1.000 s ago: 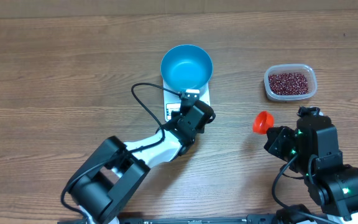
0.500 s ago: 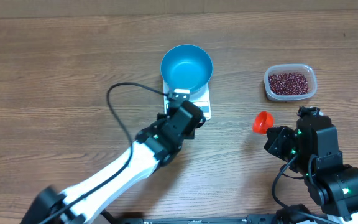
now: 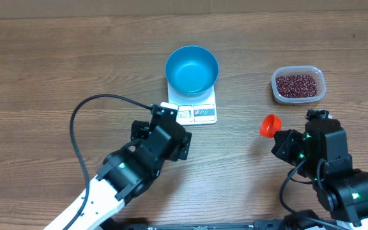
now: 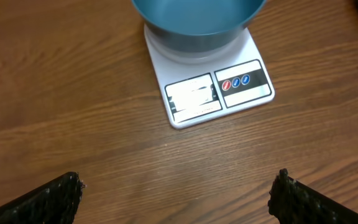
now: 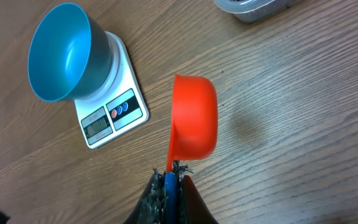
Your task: Scoop item into bowl and weigh 150g on scale
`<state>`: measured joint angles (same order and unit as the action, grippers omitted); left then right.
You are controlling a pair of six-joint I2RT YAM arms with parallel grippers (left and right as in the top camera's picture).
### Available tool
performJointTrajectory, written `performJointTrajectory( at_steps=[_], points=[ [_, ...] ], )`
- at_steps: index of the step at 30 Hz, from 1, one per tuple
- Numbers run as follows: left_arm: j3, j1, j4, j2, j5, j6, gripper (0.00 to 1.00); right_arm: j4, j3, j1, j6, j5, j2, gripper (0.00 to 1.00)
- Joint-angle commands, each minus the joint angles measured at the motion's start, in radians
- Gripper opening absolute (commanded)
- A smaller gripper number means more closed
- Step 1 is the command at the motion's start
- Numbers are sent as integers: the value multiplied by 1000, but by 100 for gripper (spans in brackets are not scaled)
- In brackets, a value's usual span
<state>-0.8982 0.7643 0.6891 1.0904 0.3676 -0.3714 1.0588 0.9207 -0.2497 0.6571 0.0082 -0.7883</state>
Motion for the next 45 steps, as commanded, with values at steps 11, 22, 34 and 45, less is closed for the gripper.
performJointTrajectory(
  at_steps=[11, 22, 34, 45],
  points=[
    [3, 1, 14, -80, -201, 260, 100, -5, 30, -3, -5, 17, 2, 4],
    [3, -6, 6, -122, -95, 113, 100, 0, 30, -3, -5, 17, 2, 4],
    [3, -53, 18, -164, -103, 203, 100, 5, 30, -3, -5, 18, 2, 4],
    [3, -216, 17, -163, -386, 309, 99, 10, 30, -3, -12, 25, 2, 4]
  ],
)
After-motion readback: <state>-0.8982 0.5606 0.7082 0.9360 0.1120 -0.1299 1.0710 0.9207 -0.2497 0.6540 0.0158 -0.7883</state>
